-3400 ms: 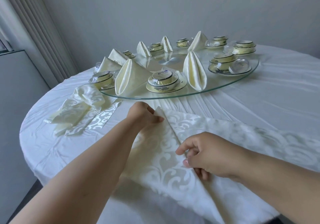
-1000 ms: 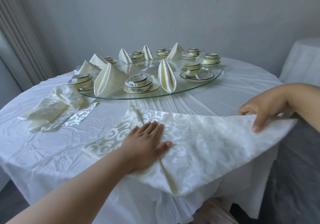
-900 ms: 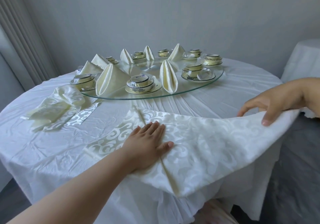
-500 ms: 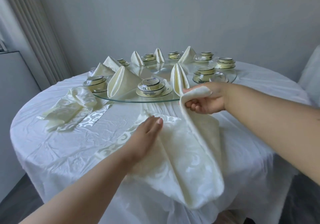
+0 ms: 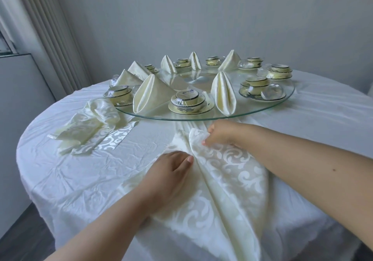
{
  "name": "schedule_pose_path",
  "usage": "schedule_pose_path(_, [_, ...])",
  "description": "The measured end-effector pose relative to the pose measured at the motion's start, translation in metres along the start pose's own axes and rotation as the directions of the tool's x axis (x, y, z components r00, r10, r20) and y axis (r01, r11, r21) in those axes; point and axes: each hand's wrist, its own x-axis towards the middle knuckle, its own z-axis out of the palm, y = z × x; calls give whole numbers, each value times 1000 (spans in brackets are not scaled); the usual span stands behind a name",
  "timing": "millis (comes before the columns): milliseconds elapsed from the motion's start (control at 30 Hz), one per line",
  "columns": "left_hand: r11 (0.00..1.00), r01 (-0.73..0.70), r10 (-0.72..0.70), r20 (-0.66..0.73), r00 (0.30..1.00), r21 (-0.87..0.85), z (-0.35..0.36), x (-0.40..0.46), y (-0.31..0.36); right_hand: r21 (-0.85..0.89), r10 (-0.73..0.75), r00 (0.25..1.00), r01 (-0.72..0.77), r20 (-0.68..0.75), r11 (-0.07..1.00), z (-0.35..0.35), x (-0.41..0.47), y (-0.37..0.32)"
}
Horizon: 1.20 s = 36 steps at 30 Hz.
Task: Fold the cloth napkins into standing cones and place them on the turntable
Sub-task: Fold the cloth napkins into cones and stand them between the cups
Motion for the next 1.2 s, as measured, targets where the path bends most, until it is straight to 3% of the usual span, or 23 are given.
schedule_pose_path(233, [997,-32,31,22,999,68,4,0,-8,4,-87,996,87,-11,996,8,19,-6])
schedule_pose_path(333, [987,-70,65,36,997,145,4,-2,-7,-79,-93,995,90,-25,993,11,23,-11])
schedule_pose_path(467, [996,-53,54,-20,998,66,-9,7,-1,-116,-107,994,102,-31,988,14,27,-11])
schedule_pose_path(533, [989,-74,77,-25,997,126,-18,20,-2,-112,-123,992,119,-32,987,15,28,-10])
schedule_pose_path(833, [927,-210,144,221,965,310,-25,56,-24,-198,-173,983,158,-58,967,18,28,-7])
schedule_pose_path(1000, [873,-309,208,285,936,377,-27,68,-27,-206,-189,974,161,-125,965,20,25,-5])
schedule_pose_path(1100, [867,-359,265,291,919,345,-28,80,-30,-219,-224,945,173,-240,960,19,16,-1])
schedule_pose_path(1200, [917,-292,230,239,943,272,-27,92,-30,-254,-326,889,250,-323,934,15,5,2])
